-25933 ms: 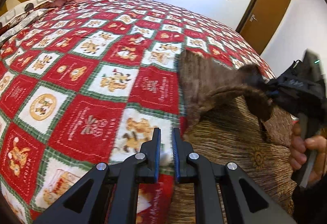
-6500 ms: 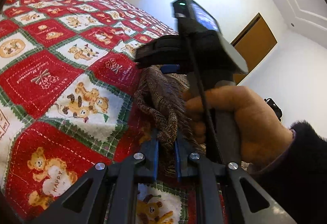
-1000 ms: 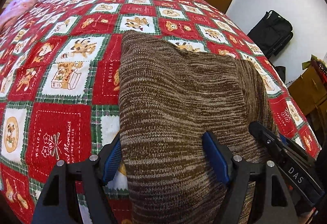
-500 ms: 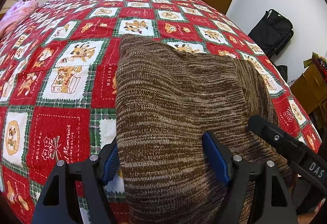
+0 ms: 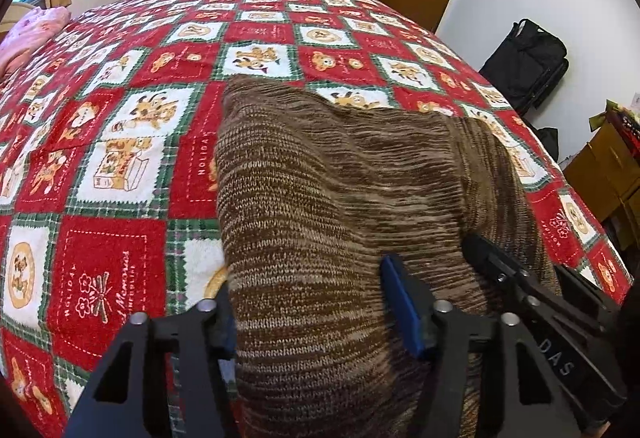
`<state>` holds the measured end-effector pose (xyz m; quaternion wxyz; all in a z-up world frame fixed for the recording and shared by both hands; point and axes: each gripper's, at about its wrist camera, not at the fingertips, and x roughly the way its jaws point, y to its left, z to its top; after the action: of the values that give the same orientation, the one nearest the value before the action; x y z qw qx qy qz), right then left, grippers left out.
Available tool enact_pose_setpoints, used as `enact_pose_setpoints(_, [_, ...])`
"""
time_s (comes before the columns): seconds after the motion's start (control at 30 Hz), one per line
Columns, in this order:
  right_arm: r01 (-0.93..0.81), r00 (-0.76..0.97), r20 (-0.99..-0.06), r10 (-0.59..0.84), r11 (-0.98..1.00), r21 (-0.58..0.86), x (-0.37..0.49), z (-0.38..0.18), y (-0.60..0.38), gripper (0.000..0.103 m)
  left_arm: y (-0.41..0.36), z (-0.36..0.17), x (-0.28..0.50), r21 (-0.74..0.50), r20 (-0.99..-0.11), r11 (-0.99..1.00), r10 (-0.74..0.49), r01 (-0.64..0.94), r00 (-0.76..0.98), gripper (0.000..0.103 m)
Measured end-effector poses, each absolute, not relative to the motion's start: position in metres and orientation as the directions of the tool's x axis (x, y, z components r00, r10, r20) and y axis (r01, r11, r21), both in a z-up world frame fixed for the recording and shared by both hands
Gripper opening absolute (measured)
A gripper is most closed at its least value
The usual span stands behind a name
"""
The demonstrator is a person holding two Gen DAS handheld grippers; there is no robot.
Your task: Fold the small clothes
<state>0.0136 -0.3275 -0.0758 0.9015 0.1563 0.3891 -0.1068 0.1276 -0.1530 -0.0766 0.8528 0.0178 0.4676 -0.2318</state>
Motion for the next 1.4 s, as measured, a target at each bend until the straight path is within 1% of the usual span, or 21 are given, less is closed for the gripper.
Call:
enact_pose_setpoints(0.1, [0.316, 0.68, -0.728, -0.081, 0.929, 0.192, 0.013, -0.075, -0.326, 0.035, -0.154, -0.075, 0.125, -0.178, -0.801, 0.893, -0.376, 0.414, 0.466, 0.05])
enact_pose_setpoints(0.13, [0.316, 0.682, -0.727, -0.084, 0.93, 0.189, 0.013, -0.075, -0.326, 0.035, -0.154, -0.074, 0.124, -0.177, -0.798, 0.893, -0.376, 0.415, 0.471, 0.044])
enact_pose_setpoints(0.23, [0.317, 0.688, -0.719, -0.1, 0.932, 0.174, 0.012, -0.074, -0.322, 0.032, -0.153, -0.072, 0.123, -0.174, -0.795, 0.893, -0.376, 0.415, 0.477, 0.034])
enact_pose_setpoints(0.33, [0.322, 0.692, -0.712, -0.118, 0.933, 0.158, 0.01, -0.072, -0.319, 0.028, -0.155, -0.068, 0.119, -0.155, -0.793, 0.892, -0.369, 0.424, 0.485, 0.028])
enact_pose_setpoints(0.4, [0.326, 0.696, -0.706, -0.134, 0.934, 0.144, 0.008, -0.07, -0.316, 0.026, -0.155, -0.064, 0.116, -0.146, -0.787, 0.893, -0.365, 0.425, 0.498, 0.027])
enact_pose_setpoints(0.53, [0.328, 0.696, -0.701, -0.155, 0.937, 0.118, 0.006, -0.065, -0.309, 0.024, -0.158, -0.057, 0.108, -0.095, -0.776, 0.891, -0.346, 0.444, 0.528, 0.025])
enact_pose_setpoints(0.67, [0.328, 0.701, -0.696, -0.153, 0.937, 0.124, 0.002, -0.056, -0.303, 0.023, -0.152, -0.049, 0.103, -0.101, -0.777, 0.89, -0.349, 0.444, 0.524, 0.025])
enact_pose_setpoints(0.87, [0.329, 0.707, -0.699, -0.108, 0.925, 0.19, -0.007, -0.047, -0.295, 0.023, -0.139, -0.044, 0.094, -0.115, -0.799, 0.893, -0.343, 0.434, 0.495, 0.025])
enact_pose_setpoints(0.97, [0.328, 0.708, -0.7, -0.1, 0.923, 0.2, -0.011, -0.045, -0.288, 0.023, -0.133, -0.041, 0.089, -0.121, -0.802, 0.891, -0.347, 0.437, 0.487, 0.025])
enact_pose_setpoints(1.23, [0.317, 0.716, -0.695, -0.064, 0.917, 0.243, -0.024, -0.039, -0.267, 0.023, -0.115, -0.029, 0.068, -0.055, -0.789, 0.893, -0.313, 0.446, 0.529, 0.025])
enact_pose_setpoints(1.4, [0.292, 0.729, -0.684, -0.031, 0.918, 0.269, -0.026, -0.032, -0.247, 0.023, -0.096, -0.022, 0.062, -0.045, -0.779, 0.903, -0.3, 0.428, 0.551, 0.025])
